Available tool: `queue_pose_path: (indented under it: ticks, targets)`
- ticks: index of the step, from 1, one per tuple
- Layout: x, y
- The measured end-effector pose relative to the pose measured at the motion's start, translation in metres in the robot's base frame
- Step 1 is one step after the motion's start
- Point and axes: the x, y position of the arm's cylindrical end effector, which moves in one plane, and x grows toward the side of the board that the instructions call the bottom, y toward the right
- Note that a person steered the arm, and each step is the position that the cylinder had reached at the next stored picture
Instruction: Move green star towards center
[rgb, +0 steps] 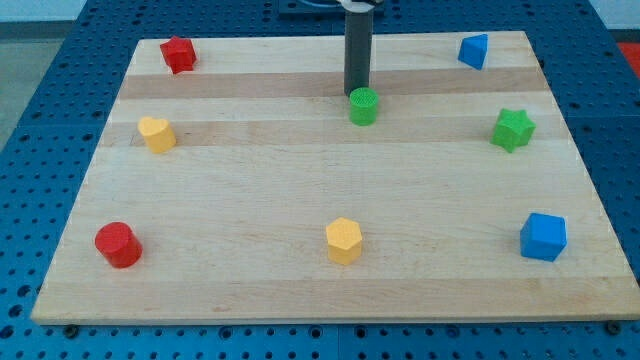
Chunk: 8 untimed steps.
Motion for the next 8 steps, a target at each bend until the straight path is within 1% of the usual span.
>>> queue_pose_path:
  ticks: [2,3,4,8]
  targets:
    - [0.04,0.0]
    - [0.034,0.003]
    - [0.023,0.034]
    - [0.019,0.19]
